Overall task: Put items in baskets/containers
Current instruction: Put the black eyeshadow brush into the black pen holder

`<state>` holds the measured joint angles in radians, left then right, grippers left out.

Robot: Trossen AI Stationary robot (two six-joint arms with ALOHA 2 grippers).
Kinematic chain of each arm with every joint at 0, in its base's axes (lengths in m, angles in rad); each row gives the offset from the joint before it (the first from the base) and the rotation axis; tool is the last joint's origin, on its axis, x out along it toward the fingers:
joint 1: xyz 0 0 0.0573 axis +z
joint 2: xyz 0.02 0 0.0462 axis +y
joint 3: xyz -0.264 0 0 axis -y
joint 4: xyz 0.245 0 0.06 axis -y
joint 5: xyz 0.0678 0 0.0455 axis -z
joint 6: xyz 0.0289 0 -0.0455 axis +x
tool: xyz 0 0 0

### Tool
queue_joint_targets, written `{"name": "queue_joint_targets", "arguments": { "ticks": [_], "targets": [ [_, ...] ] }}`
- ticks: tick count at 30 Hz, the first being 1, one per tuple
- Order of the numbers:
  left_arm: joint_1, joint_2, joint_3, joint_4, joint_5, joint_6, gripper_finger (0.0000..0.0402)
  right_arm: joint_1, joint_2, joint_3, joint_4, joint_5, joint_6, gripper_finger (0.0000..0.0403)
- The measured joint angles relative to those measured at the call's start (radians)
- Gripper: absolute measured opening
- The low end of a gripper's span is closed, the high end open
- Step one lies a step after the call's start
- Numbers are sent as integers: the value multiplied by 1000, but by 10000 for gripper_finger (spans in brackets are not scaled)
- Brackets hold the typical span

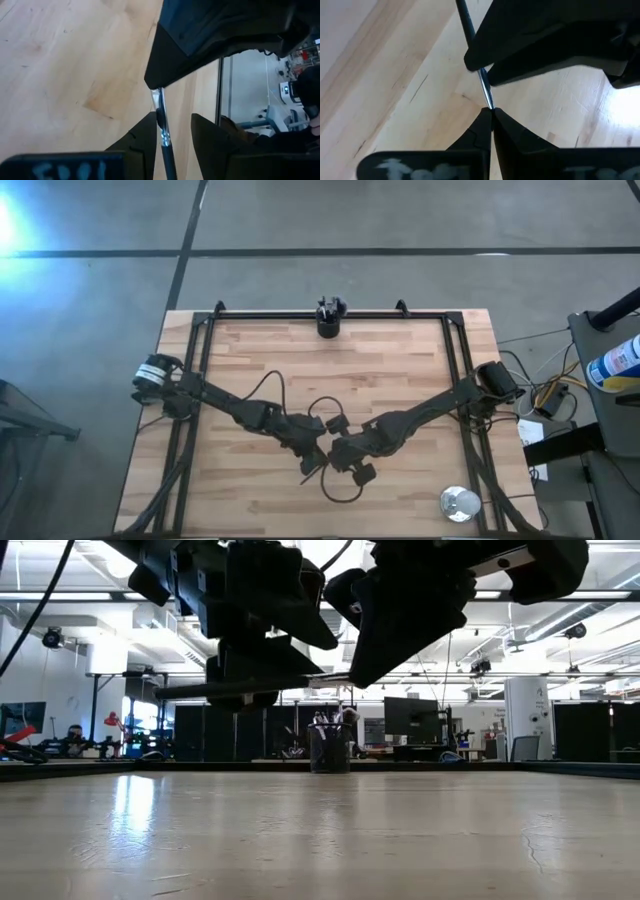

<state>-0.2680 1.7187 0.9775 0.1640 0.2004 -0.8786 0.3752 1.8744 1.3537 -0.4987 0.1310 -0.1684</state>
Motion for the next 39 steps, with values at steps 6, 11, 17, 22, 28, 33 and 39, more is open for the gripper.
{"name": "queue_joint_targets", "arguments": {
  "ticks": [6,11,17,22,28,33,39],
  "targets": [
    [0,0,-1,-3,-9,1,113,0,-1,0,11,3,-1,8],
    [0,0,-2,-7,-10,7,113,0,-1,0,12,3,0,8],
    [1,0,-23,-8,-17,10,111,0,-1,0,21,3,0,8],
    [2,0,-29,-4,-33,25,88,0,-1,0,31,3,-5,8],
    [1,0,-31,-1,-57,49,15,0,-1,0,35,2,18,9],
    [1,0,-33,-6,-114,96,11,7,-12,0,43,4,62,32],
    [12,-1,-53,-8,-159,157,10,14,-77,0,33,3,115,87]
  ]
}}
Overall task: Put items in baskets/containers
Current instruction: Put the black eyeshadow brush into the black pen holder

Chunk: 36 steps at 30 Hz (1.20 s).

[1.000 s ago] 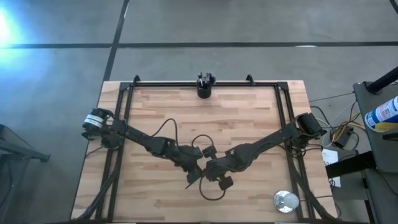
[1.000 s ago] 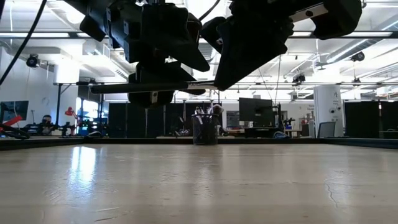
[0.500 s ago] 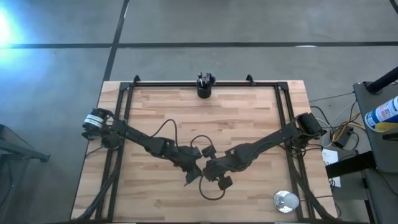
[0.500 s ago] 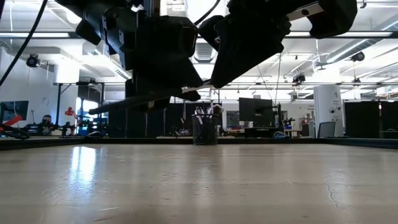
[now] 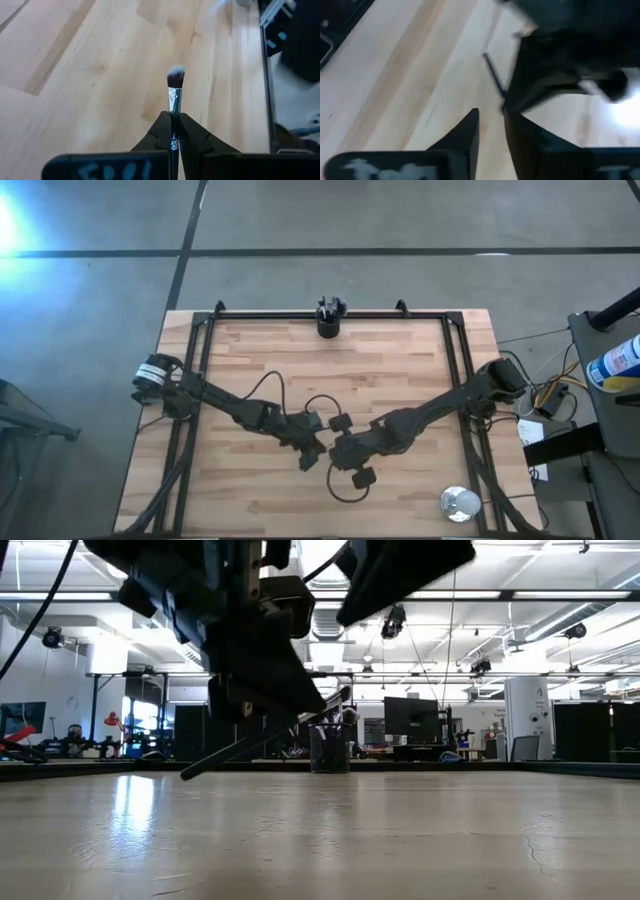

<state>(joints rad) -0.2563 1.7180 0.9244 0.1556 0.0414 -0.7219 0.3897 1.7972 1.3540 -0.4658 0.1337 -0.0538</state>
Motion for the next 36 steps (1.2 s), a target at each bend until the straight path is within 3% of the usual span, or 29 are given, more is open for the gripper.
{"name": "queue_joint_targets", "arguments": {
  "ticks": [7,13,18,29,36],
  "targets": [
    [33,-39,-97,124,-14,94,9,-1,-116,-126,49,57,2,118],
    [125,-113,-228,273,-1,180,9,-31,-207,-355,319,44,-3,68],
    [264,-186,-299,353,59,270,9,-101,-283,-551,604,-21,-2,14],
    [632,-233,-323,654,258,479,9,-315,-396,-818,1038,-91,-40,8],
    [821,-164,-313,982,311,546,9,-417,-429,-881,1129,-99,-74,8]
  ]
}}
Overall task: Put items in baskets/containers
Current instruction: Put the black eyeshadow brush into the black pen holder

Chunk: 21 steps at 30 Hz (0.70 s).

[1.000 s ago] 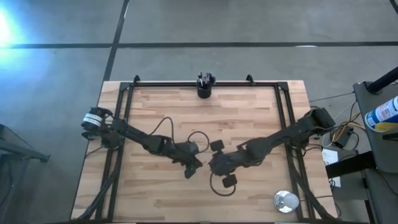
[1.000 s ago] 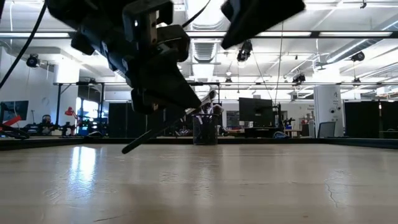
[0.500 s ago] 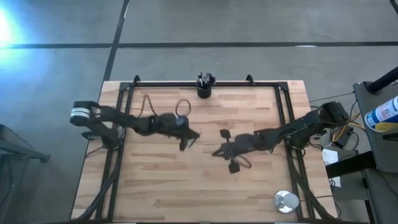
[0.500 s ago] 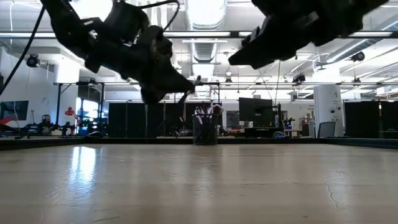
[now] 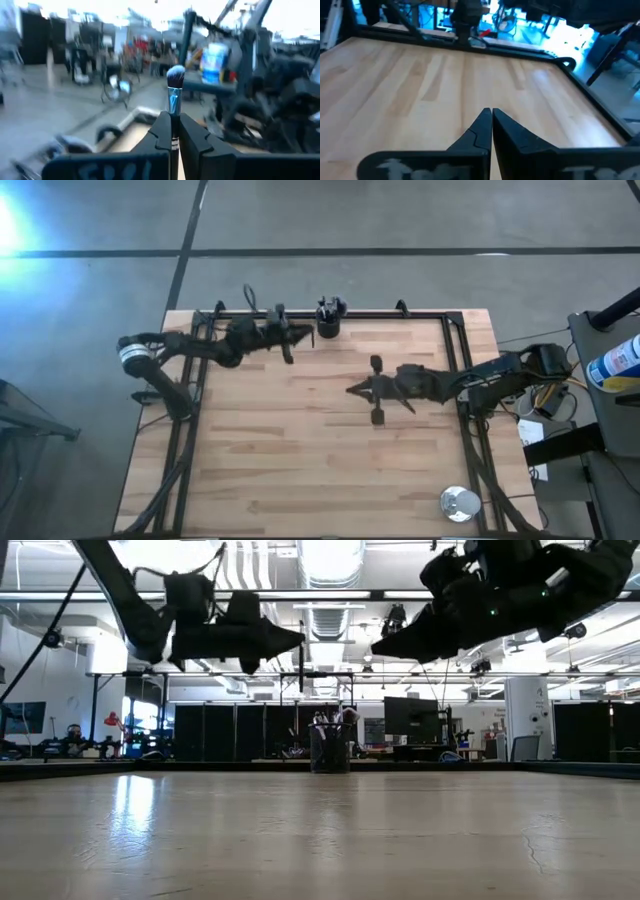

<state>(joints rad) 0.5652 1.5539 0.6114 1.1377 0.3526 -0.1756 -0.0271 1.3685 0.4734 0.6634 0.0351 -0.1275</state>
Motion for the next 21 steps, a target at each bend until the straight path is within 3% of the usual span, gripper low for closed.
{"name": "queue_joint_targets", "arguments": {
  "ticks": [10,15,21],
  "targets": [
    [159,242,190,226,109,62,9,-128,9,13,26,-92,-49,8],
    [174,405,345,243,154,35,9,-151,8,13,28,-97,-57,8],
    [177,518,418,243,185,12,9,-151,8,11,25,-97,-52,8]
  ]
}}
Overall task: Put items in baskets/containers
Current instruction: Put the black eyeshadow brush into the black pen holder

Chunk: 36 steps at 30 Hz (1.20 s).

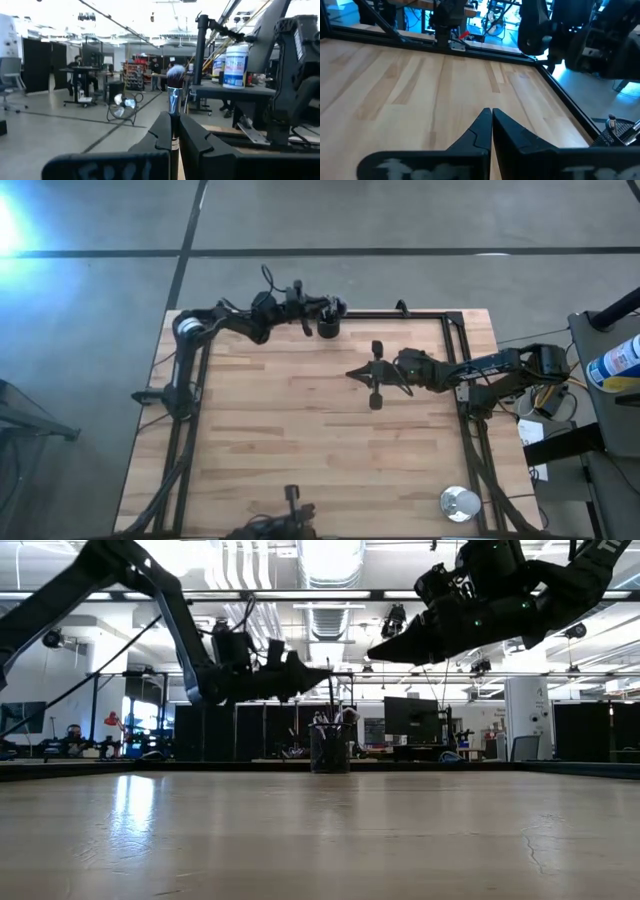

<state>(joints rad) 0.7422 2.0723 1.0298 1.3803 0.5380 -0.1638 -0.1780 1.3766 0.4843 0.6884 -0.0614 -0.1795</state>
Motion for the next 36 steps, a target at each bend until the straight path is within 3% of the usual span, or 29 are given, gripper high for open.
{"name": "queue_joint_targets", "arguments": {
  "ticks": [22,36],
  "targets": [
    [13,86,6,-15,-16,39,10,1,0,-4,-3,1,-23,8],
    [30,34,23,-155,-15,6,83,1,0,-4,-4,1,-15,8]
  ]
}}
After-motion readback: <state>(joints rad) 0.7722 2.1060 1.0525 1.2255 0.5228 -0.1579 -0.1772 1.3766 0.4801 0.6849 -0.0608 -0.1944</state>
